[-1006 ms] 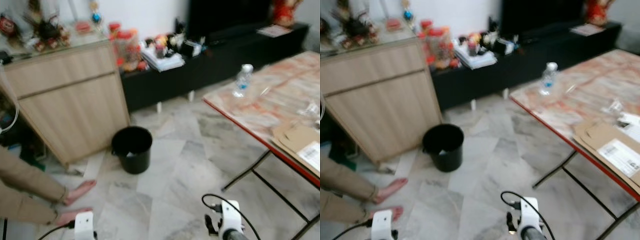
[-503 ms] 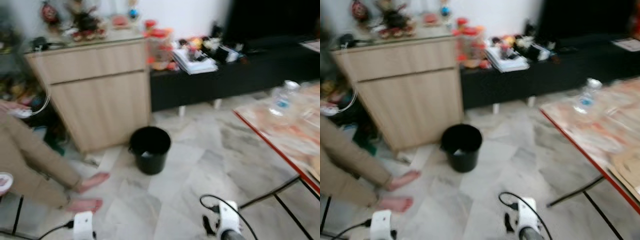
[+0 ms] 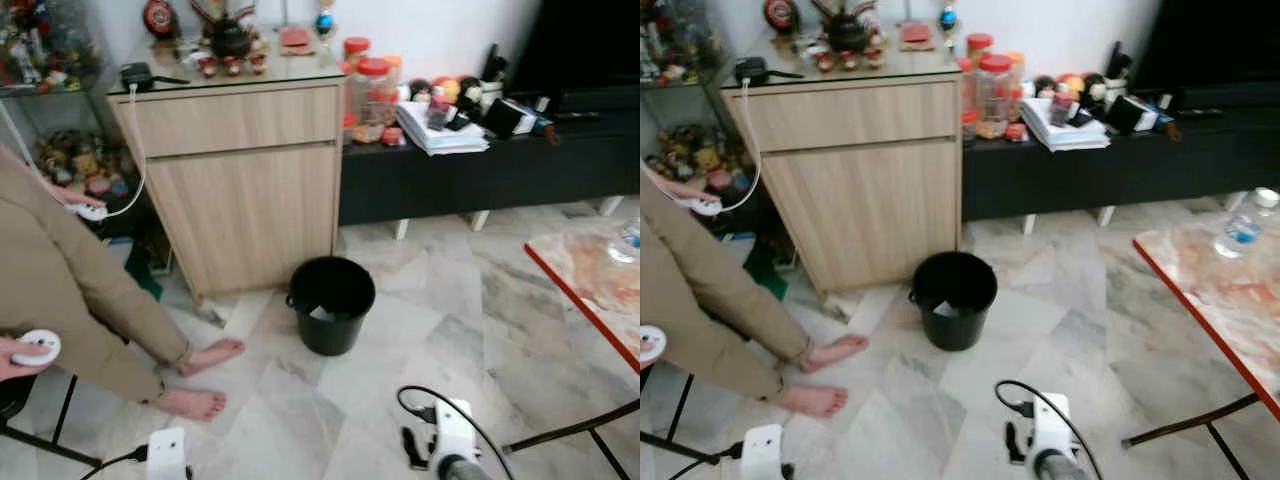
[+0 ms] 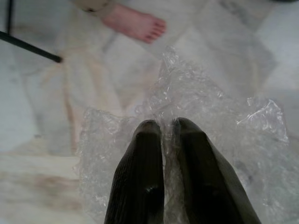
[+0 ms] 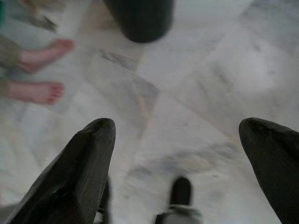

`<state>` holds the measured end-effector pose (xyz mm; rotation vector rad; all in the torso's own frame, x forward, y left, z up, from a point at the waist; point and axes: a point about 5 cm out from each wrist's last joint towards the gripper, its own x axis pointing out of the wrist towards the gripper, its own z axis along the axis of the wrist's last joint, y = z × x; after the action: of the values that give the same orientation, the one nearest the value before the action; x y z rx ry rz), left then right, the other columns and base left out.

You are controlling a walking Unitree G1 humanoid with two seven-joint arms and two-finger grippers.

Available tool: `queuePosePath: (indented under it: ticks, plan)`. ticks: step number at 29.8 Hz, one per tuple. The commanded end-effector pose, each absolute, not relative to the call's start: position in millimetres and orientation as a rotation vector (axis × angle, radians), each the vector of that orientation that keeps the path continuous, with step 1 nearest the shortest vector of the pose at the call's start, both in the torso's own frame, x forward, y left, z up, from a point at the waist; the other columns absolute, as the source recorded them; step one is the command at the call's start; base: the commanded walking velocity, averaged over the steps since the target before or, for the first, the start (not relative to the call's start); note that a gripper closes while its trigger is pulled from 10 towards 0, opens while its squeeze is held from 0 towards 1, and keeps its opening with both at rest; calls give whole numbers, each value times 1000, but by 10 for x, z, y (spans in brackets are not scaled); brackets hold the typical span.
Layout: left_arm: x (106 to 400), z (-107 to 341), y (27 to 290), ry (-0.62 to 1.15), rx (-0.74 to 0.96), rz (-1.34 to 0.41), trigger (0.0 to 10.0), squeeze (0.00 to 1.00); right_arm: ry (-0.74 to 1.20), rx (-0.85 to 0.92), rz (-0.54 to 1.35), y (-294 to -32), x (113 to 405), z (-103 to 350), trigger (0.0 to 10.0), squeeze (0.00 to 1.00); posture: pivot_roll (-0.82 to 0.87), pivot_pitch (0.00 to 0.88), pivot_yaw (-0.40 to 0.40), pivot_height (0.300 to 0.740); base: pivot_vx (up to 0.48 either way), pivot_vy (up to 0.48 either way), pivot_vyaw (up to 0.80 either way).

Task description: Picking trash to rubbish bin

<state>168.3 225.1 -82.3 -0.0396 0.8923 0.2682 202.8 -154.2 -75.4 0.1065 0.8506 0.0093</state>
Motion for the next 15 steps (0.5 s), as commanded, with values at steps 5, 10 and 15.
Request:
queuePosePath:
  ticks: [5,10,15]
  plan:
    - [1725,-821,2184,888,-56,261,10000,0,862,99,-37,-1700,1987,-767,10000,0,29,52,12,740,298,0,0]
    - [1715,-824,2187,891,-55,261,10000,0,867,102,-47,-1709,1984,-770,10000,0,29,51,13,740,299,0,-800]
    - [1711,-823,2205,892,-50,260,10000,0,859,101,-43,-1690,1987,-768,10000,0,34,47,21,740,299,0,0]
